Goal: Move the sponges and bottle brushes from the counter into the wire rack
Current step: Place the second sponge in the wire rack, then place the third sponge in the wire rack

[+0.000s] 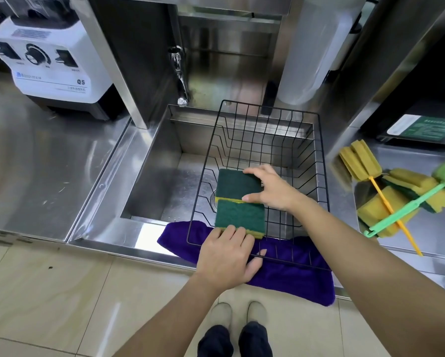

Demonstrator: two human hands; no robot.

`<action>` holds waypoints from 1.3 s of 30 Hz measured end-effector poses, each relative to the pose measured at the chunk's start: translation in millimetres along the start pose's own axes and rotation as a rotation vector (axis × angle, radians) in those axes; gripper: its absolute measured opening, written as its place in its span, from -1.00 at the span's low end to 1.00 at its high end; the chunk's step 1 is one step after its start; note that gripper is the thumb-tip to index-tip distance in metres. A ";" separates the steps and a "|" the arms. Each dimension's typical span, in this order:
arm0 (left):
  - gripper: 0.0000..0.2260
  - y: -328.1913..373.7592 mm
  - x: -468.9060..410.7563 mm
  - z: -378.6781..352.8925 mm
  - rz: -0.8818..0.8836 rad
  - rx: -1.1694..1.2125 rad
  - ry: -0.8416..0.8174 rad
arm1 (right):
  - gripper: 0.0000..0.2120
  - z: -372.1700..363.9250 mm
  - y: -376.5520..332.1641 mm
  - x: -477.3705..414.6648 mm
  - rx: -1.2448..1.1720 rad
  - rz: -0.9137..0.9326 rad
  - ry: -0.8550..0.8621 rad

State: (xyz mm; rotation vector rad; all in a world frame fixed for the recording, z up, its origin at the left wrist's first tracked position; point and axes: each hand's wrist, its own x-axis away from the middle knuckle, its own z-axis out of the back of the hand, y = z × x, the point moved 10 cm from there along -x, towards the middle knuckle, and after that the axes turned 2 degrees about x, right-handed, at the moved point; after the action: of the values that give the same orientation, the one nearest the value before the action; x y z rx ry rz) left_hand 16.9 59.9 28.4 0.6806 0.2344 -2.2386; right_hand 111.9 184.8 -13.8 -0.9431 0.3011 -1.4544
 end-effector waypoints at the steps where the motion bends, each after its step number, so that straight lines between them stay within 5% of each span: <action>1: -0.69 -0.1 0.0 -0.1 0.001 0.001 -0.001 | -0.33 1.3 -1.3 -1.5 0.041 0.010 0.015; 12: -0.70 -1.2 -0.6 -0.2 0.004 0.004 -0.011 | -0.28 -14.3 12.0 5.5 0.069 -0.098 -0.060; 21: -0.69 5.8 -4.0 -4.9 -0.046 -0.024 -0.098 | -0.37 14.6 23.2 32.5 0.186 -0.113 0.069; 31: -0.57 103.3 -38.3 -37.6 -0.166 0.066 -0.299 | -0.74 132.6 44.0 114.1 0.112 -0.040 0.691; 39: -0.60 121.1 -47.6 -46.4 -0.175 0.070 -0.311 | -0.78 188.0 149.2 216.1 -0.040 -0.445 1.249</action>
State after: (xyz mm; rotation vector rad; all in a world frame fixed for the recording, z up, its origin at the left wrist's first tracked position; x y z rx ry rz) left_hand 150.0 23.6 20.5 0.3501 0.0629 -2.4923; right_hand 380.6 30.4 77.3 0.0127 1.0690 -2.3268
